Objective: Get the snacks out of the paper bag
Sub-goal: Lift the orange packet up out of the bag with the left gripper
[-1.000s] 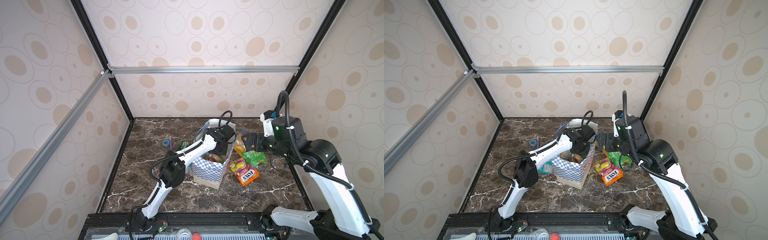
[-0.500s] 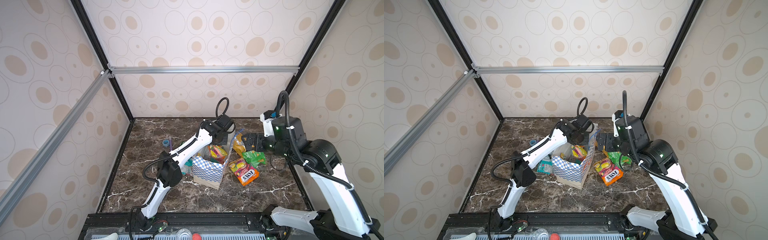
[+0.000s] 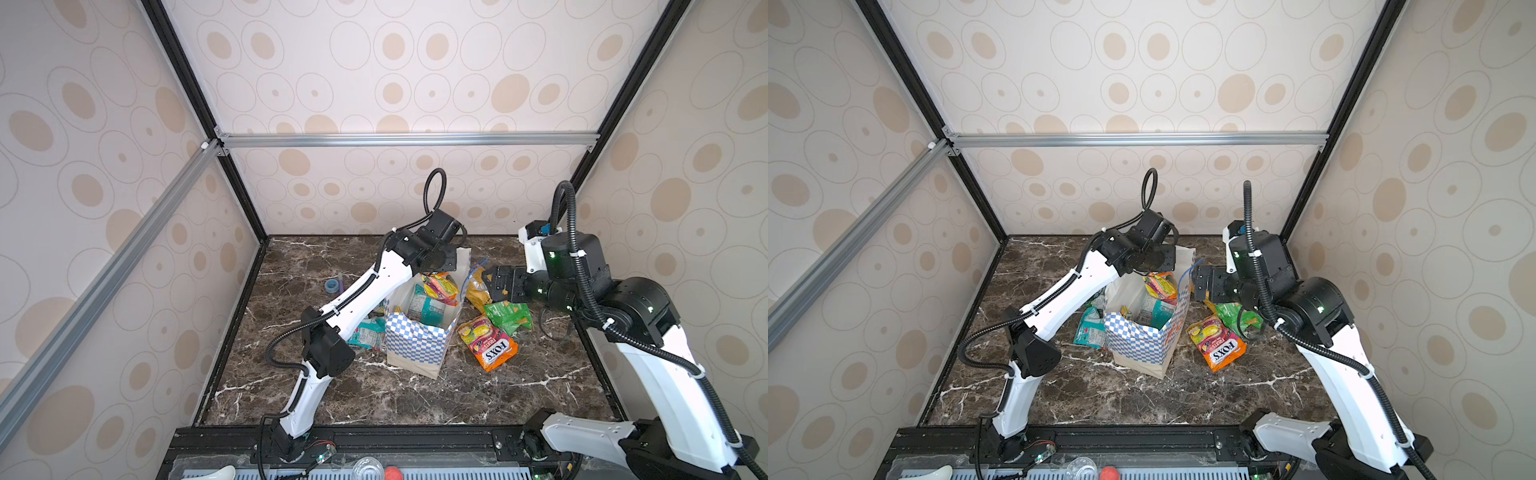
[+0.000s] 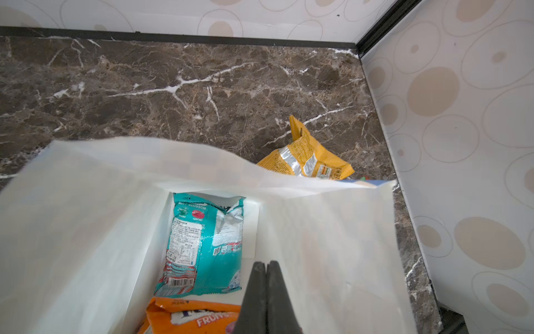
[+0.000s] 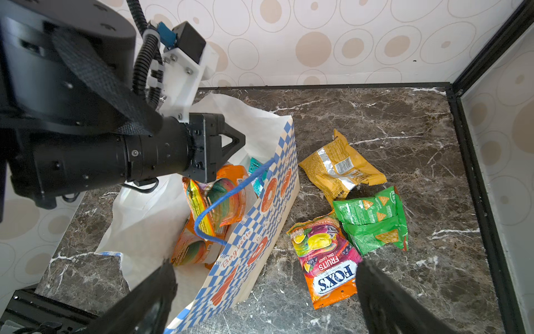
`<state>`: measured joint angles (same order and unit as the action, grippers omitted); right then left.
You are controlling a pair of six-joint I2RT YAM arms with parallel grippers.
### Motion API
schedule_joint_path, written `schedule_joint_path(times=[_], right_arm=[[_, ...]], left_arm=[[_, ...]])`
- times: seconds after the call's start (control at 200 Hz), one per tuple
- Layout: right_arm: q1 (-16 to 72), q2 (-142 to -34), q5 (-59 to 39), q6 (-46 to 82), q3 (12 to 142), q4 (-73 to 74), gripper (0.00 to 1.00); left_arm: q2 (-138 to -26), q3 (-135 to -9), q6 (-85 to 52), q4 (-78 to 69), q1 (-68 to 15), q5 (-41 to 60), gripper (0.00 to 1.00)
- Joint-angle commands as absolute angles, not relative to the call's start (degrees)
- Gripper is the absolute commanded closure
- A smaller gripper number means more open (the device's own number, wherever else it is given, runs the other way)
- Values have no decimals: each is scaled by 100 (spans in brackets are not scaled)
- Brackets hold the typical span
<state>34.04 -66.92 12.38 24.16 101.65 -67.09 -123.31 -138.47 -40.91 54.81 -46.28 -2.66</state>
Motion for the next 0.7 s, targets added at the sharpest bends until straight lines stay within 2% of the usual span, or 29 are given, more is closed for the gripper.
schedule_joint_path(times=[0.0, 0.695], right_arm=[[3367, -6712, 1233, 2411, 10230, -6623, 0], [3363, -6739, 1121, 2432, 10225, -6548, 0]], left_arm=[[-11922, -14177, -4226, 5167, -4572, -237, 100], [-11111, -14255, -4282, 3667, -4577, -193, 100]])
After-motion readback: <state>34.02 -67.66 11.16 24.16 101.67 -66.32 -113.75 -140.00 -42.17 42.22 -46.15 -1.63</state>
